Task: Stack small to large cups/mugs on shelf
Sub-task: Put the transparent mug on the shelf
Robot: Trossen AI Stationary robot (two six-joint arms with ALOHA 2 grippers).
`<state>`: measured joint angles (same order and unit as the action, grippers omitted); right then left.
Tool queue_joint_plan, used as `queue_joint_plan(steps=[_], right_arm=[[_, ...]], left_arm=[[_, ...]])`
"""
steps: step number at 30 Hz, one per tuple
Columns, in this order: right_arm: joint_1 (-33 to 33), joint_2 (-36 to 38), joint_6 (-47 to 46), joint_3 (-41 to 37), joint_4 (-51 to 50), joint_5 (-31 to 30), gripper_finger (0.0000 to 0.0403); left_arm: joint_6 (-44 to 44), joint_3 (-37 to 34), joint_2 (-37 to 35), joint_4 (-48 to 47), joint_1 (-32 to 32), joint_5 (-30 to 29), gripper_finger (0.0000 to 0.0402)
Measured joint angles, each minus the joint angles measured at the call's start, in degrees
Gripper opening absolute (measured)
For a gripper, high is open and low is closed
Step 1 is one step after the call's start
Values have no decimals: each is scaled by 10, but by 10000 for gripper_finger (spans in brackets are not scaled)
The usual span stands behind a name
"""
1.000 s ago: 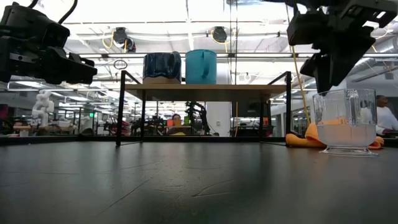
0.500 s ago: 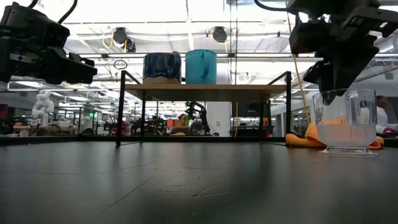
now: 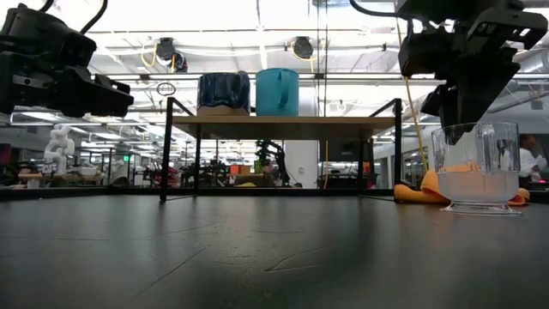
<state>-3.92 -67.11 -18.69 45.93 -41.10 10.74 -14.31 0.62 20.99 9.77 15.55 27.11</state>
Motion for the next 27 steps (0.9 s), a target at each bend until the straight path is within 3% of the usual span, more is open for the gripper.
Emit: queue_joint_plan(steps=[17, 27], right_arm=[[0, -1, -21, 0, -11, 0, 174], [-12, -40, -33, 0, -5, 15, 174]], left_arm=[[0, 0, 0, -7, 0, 0, 31], [-4, 0, 0, -8, 0, 0, 31]])
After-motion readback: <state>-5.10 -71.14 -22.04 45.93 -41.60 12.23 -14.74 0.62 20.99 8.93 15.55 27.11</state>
